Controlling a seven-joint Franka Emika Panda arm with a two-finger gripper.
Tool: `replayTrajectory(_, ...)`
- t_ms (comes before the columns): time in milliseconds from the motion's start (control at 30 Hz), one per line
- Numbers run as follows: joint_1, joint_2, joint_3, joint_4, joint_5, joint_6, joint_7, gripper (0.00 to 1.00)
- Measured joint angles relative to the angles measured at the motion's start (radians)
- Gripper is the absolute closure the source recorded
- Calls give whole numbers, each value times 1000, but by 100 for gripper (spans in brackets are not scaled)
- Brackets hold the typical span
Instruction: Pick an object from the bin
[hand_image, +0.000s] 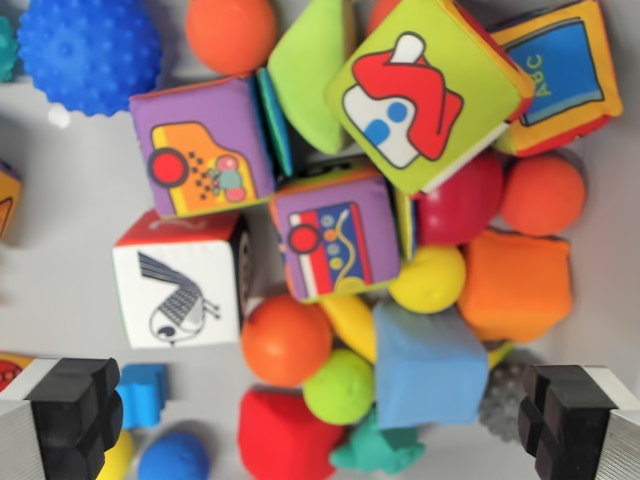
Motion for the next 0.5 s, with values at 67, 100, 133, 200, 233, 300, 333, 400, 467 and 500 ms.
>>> replayTrajectory(67,0,3,0,0,0,1,9,0)
replayTrajectory(100,0,5,-1,0,0,2,14,0)
replayTrajectory(133,0,7,-1,0,0,4,19,0)
replayTrajectory(200,0,13,-3,0,1,9,34,0)
replayTrajectory(233,0,15,-4,0,2,11,38,0)
replayTrajectory(300,0,22,-6,1,4,17,55,0)
replayTrajectory(333,0,26,-7,2,5,20,65,0)
replayTrajectory(400,0,35,-10,4,7,26,86,0)
replayTrajectory(467,0,44,-13,6,11,34,111,0)
replayTrajectory(500,0,49,-14,7,13,39,124,0)
